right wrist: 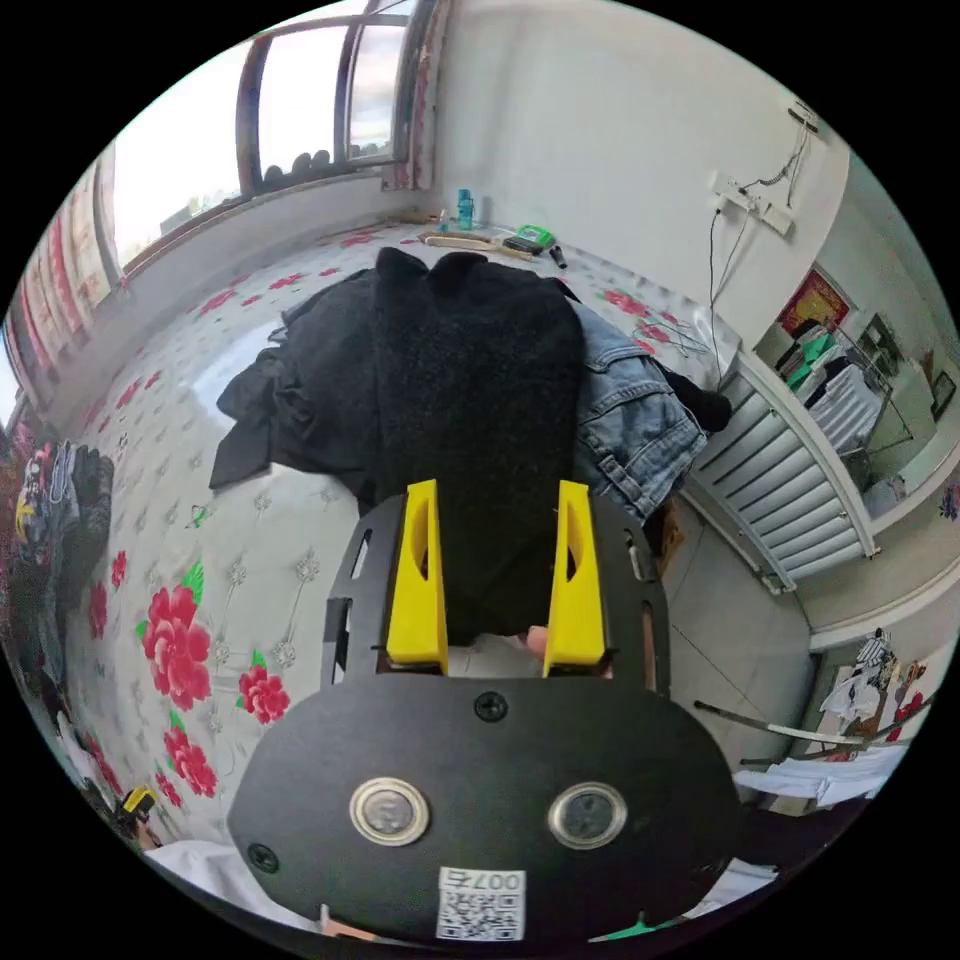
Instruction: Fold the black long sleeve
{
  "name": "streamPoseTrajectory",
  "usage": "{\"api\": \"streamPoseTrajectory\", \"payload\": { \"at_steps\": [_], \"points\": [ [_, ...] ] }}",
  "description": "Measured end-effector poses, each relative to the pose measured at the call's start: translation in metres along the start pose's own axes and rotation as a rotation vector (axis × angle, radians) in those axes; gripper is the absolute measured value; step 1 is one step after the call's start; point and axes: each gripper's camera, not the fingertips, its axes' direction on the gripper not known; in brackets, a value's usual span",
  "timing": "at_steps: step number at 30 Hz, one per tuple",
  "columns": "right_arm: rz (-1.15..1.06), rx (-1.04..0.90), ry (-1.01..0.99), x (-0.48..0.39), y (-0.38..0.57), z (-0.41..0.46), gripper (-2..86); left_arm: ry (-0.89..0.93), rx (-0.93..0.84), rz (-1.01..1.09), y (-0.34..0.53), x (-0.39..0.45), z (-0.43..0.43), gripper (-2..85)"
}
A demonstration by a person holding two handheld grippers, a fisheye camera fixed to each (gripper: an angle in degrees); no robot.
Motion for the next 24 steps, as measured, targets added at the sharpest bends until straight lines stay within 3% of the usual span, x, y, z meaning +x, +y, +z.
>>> {"api": "streamPoseTrajectory", "payload": {
  "at_steps": [4,9,16,24],
  "points": [
    [0.035,-0.051,-0.055,0.017,0.011,0.015,3.4,0.093,0.012,-0.094,0.020,0.005,-0.007,7.6],
    [-0.157,0.013,-0.517,-0.016,0.039,-0.015,0.6,0.166,0.106,-0.092,0.055,0.026,-0.025,7.1],
    [-0.499,0.028,-0.879,-0.141,0.132,-0.088,0.0,0.279,0.249,-0.014,0.082,0.028,-0.060,8.1],
    [-0.991,-0.243,-1.367,-0.334,0.316,-0.169,0.6,0.412,0.353,-0.102,0.126,-0.018,-0.073,9.0]
  ]
}}
